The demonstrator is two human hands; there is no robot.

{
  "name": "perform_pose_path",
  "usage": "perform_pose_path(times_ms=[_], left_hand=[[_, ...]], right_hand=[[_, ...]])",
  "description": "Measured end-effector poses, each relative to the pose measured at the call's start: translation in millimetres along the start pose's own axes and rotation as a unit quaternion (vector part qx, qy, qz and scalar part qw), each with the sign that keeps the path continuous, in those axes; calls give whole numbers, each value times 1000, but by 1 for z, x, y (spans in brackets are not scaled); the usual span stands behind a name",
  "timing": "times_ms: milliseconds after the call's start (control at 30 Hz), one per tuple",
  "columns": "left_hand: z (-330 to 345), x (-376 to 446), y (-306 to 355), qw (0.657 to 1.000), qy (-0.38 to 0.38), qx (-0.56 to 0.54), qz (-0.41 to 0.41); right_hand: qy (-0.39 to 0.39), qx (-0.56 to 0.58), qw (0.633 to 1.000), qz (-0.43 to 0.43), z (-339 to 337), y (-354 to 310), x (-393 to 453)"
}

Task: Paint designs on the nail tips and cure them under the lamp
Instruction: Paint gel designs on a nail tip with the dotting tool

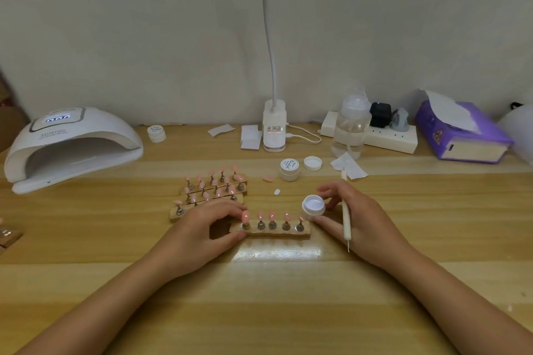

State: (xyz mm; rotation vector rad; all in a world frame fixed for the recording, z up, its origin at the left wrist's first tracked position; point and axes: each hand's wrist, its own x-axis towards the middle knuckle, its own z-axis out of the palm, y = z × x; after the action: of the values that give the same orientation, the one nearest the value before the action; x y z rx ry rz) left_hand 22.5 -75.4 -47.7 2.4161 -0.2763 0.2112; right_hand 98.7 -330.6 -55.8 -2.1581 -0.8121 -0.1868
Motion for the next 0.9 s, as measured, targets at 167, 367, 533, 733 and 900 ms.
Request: perform_pose_path(times_ms=[167,367,533,733,900], left_hand=[[9,0,8,1000,9,6,23],[24,11,25,999,-22,-6,30],[36,26,37,998,-43,-25,27],[37,36,38,995,-66,-71,12],[38,35,33,995,-59,-79,23]], right_hand=[[37,34,998,49,1,2,5],[45,89,991,84,0,2,9],[37,158,983,86,-8,5,7],[126,272,948,108,-17,3,5],[167,297,926,161,-21,-6,8]])
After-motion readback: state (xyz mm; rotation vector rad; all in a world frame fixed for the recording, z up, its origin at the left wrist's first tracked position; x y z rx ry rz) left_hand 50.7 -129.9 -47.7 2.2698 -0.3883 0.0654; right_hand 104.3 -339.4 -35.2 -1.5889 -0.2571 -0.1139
